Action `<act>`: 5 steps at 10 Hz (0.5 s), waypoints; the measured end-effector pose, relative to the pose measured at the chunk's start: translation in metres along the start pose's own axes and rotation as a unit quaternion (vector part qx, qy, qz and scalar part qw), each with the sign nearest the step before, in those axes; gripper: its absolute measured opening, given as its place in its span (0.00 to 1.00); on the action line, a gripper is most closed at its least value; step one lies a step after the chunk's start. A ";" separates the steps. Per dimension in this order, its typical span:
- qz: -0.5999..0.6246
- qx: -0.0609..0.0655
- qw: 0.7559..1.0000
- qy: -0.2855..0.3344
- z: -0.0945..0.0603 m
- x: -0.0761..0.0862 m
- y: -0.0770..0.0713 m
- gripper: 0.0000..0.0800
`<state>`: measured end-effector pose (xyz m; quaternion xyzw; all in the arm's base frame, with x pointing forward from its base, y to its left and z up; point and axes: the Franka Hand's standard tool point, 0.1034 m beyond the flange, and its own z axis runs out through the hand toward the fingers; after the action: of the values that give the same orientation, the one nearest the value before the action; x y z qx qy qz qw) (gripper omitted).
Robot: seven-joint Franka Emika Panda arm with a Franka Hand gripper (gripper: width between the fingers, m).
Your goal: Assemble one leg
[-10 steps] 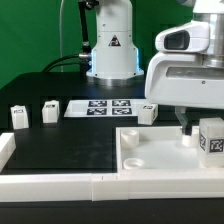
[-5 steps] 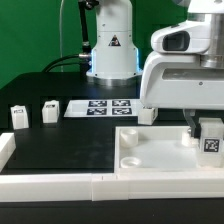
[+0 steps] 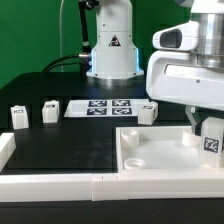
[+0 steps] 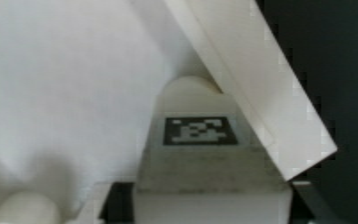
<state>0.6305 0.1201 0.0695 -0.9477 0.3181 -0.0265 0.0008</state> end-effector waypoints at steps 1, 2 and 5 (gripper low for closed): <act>0.061 -0.002 0.998 0.004 0.000 0.000 0.000 0.37; 0.169 -0.006 0.986 0.006 -0.001 -0.001 0.001 0.37; 0.395 -0.019 0.918 0.010 -0.001 -0.003 0.003 0.37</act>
Offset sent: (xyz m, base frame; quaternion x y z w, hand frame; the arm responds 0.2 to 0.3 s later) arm 0.0032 -0.0030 0.0052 -0.0122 0.0481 0.3467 0.9367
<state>0.6259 0.1199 0.0706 -0.7443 0.6672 -0.0272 -0.0101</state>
